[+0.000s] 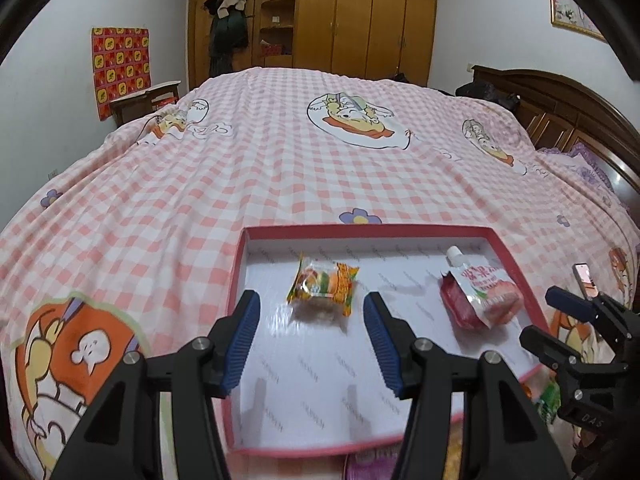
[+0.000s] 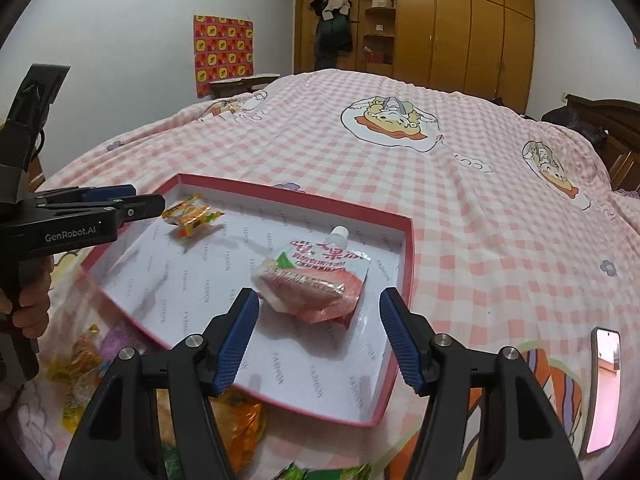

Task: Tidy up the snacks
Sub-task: 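Withdraw both tools from the box back toward the snack pile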

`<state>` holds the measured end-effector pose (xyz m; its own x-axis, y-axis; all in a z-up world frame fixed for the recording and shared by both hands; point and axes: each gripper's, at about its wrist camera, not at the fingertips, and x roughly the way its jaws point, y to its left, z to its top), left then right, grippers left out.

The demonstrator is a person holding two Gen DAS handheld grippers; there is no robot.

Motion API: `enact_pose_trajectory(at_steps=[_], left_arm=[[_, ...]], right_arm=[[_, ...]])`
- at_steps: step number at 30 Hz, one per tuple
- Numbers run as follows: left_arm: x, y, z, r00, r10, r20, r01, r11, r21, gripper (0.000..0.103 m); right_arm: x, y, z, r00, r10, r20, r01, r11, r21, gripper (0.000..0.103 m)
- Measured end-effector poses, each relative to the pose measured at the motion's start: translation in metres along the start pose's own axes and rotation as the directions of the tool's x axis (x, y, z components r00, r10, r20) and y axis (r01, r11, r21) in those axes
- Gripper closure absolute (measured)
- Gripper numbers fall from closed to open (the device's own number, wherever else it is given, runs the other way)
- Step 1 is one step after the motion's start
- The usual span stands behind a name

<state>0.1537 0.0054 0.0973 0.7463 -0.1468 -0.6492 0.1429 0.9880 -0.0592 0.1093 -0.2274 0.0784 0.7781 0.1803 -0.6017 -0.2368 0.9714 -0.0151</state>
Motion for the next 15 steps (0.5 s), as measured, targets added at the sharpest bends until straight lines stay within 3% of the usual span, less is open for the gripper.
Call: enact_pose_trajectory(at_steps=[8,15], left_arm=[[-0.033,0.003,-0.015,1.0,-0.007,0.005,0.007,1.0,-0.019,0.046],[-0.05,0.006,-0.034,0.997,-0.064,-0.032,0.062,0.997,-0.042,0.046]], right_arm=[[-0.027,0.014,-0.01,0.998,0.055,0.007,-0.055,0.998,0.019,0.039],[-0.044,0.025,-0.021,0.997,0.078,0.004,-0.078,0.996,0.032,0.039]])
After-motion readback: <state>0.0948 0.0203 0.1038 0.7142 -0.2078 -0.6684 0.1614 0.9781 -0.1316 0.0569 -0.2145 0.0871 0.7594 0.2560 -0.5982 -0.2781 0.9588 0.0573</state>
